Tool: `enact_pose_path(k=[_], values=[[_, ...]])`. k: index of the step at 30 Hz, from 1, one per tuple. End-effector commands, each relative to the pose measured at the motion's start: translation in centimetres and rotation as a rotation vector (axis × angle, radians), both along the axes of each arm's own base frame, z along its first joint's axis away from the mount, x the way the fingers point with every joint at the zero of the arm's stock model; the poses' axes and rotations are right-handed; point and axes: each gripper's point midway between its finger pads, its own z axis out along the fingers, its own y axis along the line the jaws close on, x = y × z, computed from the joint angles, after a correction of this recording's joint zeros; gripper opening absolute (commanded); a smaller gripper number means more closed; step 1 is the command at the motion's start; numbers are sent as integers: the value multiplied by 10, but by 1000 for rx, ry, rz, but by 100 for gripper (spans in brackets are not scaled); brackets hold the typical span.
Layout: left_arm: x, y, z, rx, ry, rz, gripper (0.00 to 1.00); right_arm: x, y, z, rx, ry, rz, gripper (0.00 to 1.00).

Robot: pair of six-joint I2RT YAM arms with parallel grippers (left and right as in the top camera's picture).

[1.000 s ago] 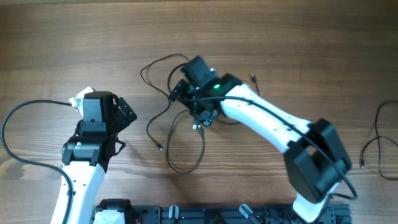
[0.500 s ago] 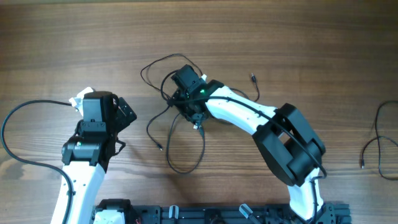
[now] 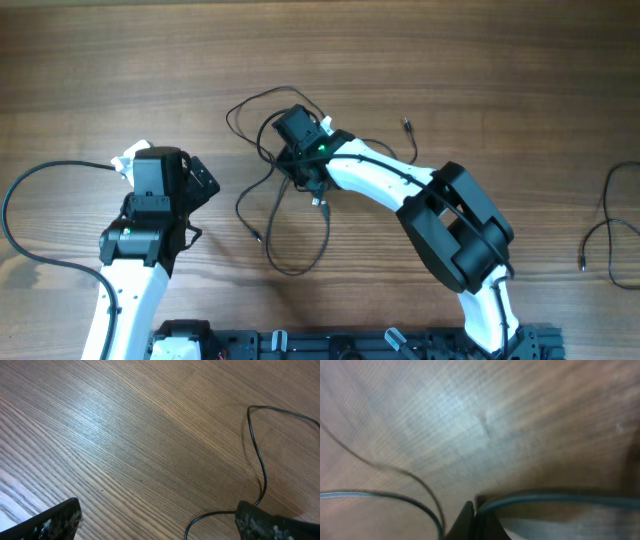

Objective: Untangle cables
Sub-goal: 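Lift the grasped cable and carry it to the right table edge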

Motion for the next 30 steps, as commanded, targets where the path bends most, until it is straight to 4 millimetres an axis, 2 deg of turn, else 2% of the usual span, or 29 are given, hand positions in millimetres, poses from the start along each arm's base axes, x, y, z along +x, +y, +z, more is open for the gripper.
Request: enact_pose_path(k=[1, 3, 5, 9, 13, 14, 19, 20, 21, 23, 26, 28, 30], values=[[1, 0, 0, -10, -2, 6, 100, 5, -22, -42, -133, -34, 38, 4], [1, 0, 0, -10, -2, 6, 100, 10, -14, -28, -107, -65, 101, 4], [1, 0, 0, -10, -2, 6, 100, 21, -14, -4, -116, -130, 147, 4], [1, 0, 0, -10, -2, 5, 100, 49, -41, 86, -243, -371, 149, 4], [1, 0, 0, -10, -2, 6, 100, 63, -76, 183, -327, -607, 57, 4], [1, 0, 0, -10, -2, 6, 100, 65, -92, 214, -348, -675, -11, 4], [1, 0, 0, -10, -2, 6, 100, 61, -164, 319, -391, -883, -287, 4], [1, 0, 0, -10, -2, 6, 100, 58, -193, 349, -413, -943, -389, 4], [1, 0, 0, -10, -2, 6, 100, 55, -215, 369, -435, -986, -456, 4], [1, 0, 0, -10, -2, 6, 100, 52, -247, 396, -486, -1044, -552, 4], [1, 0, 0, -10, -2, 5, 100, 46, -298, 427, -598, -1098, -689, 4], [1, 0, 0, -10, -2, 6, 100, 40, -331, 441, -670, -1108, -774, 4], [1, 0, 0, -10, -2, 5, 100, 34, -356, 450, -709, -1114, -828, 5]])
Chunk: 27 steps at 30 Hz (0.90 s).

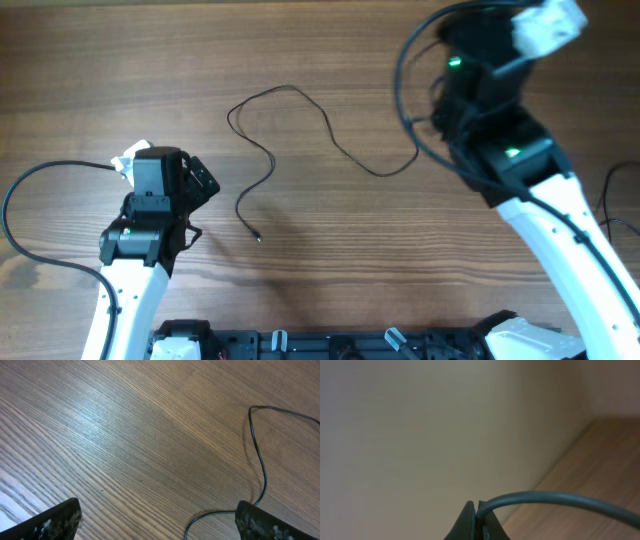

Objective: Untangle cables
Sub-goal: 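Lift the grasped cable and carry it to the right table edge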

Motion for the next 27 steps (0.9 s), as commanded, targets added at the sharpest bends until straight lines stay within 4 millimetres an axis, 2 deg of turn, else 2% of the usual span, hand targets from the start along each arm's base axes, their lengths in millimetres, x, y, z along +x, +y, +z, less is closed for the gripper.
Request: enact_pose_path(k=[1, 5, 13, 20, 23, 27], values=[[1, 0, 0, -10, -1, 5, 100, -22, -65, 25, -87, -10, -215, 4], [1, 0, 0, -10, -1, 6, 100, -29, -115, 28, -80, -20, -344, 4], [1, 0, 0, -10, -1, 6, 100, -34, -210, 19, -79, -3, -522, 4], [1, 0, 0, -10, -1, 6, 100, -28, -263, 25, -71, -88, -528, 4], [1, 0, 0, -10, -1, 6, 100, -23, -278, 36, -78, -154, -495, 4], [1, 0, 0, -10, -1, 6, 100, -14, -287, 54, -152, -225, -458, 4]])
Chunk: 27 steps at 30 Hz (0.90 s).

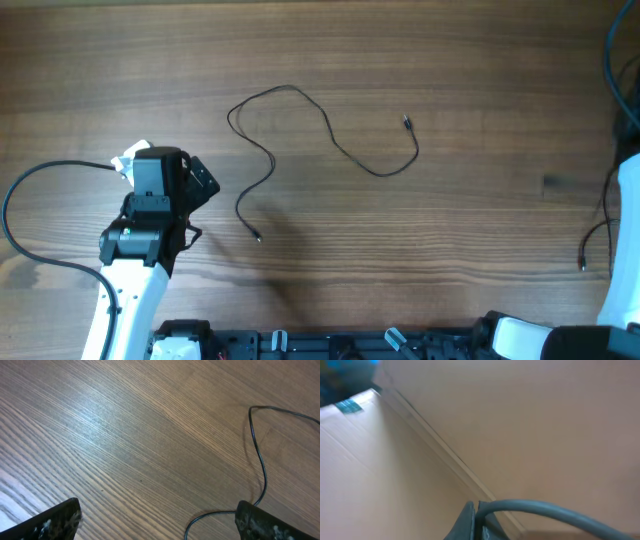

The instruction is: Untangle cables

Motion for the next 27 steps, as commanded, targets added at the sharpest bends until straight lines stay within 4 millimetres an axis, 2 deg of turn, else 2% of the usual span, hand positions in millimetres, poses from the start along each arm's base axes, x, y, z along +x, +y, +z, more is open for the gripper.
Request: enact_pose_path(k=[1, 4, 7, 10, 11, 12, 13, 14, 19, 22, 27], values=[[1, 0, 0, -10, -3, 6, 100, 22, 0, 13, -106, 7, 83, 5], [1, 0, 0, -10, -3, 6, 100, 34, 0, 22, -208, 19, 88, 4], [1, 0, 0, -10, -3, 5, 100, 56, -3, 6, -231, 48, 111, 5], [1, 0, 0, -10, -3, 6, 100, 79, -9, -28, -201, 121, 137, 4], [1, 0, 0, -10, -3, 6, 100, 91, -12, -49, -181, 173, 157, 5], [1, 0, 0, -10, -3, 6, 100, 105, -16, -80, -140, 241, 175, 4], [1, 0, 0, -10, -2, 5, 100, 110, -17, -94, -115, 265, 181, 5], [1, 0, 0, -10, -3, 6, 100, 118, -20, -118, -83, 316, 188, 5], [1, 0, 0, -10, -3, 6, 100, 136, -26, -195, 22, 471, 214, 4], [1, 0, 0, -10, -3, 6, 100, 139, -24, -224, 103, 493, 236, 4], [1, 0, 0, -10, -3, 6, 100, 152, -10, -247, 129, 539, 353, 4]])
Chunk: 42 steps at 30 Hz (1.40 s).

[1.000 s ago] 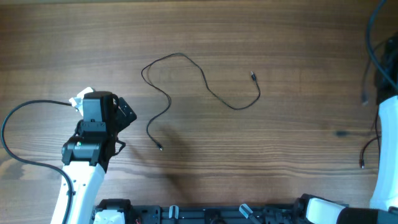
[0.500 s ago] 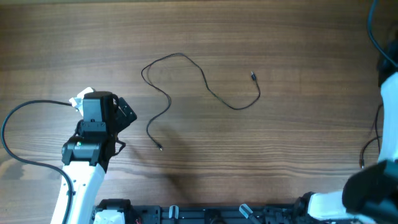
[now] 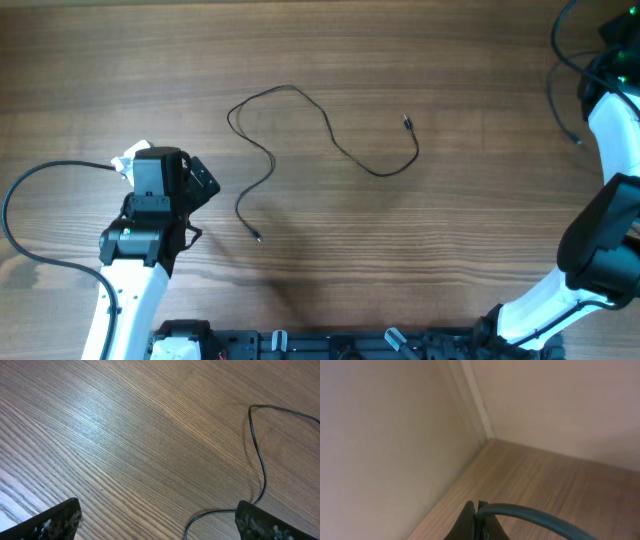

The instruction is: Untangle cables

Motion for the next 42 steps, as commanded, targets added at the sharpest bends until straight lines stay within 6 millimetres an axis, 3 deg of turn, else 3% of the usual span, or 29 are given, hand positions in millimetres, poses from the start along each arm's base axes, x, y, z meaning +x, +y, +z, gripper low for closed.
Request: enact_pose_path(k=[1, 6, 7, 8, 9, 11, 12, 18, 23, 29, 33, 39, 42], values=[[1, 1, 0, -7, -3, 8, 100, 14, 13, -18, 64, 10, 95, 4], [1, 1, 0, -8, -3, 7, 100, 15, 15, -20, 72, 16, 111, 4], [1, 1, 0, -7, -3, 8, 100, 15, 16, -21, 74, 20, 112, 9], [1, 1, 0, -7, -3, 8, 100, 14, 16, -24, 79, 32, 112, 32], [1, 1, 0, -7, -3, 8, 100, 13, 17, -27, 85, 45, 111, 63], [1, 1, 0, -7, -3, 8, 100, 10, 18, -35, 98, 75, 110, 94], [1, 1, 0, -7, -3, 8, 100, 9, 18, -38, 105, 89, 110, 100], [1, 1, 0, -8, -3, 7, 100, 4, 27, -56, 153, 159, 143, 100], [1, 1, 0, -8, -3, 7, 100, 11, 63, -77, 277, 204, 328, 100], [1, 1, 0, -7, -3, 8, 100, 13, 142, -91, 531, 216, 700, 100], [1, 1, 0, -7, -3, 8, 100, 2, 183, -100, 653, 264, 821, 100], [1, 1, 0, -8, -3, 8, 100, -8, 248, -115, 604, 402, 984, 100], [1, 1, 0, -7, -3, 8, 100, -12, 295, -117, 561, 456, 1110, 100]])
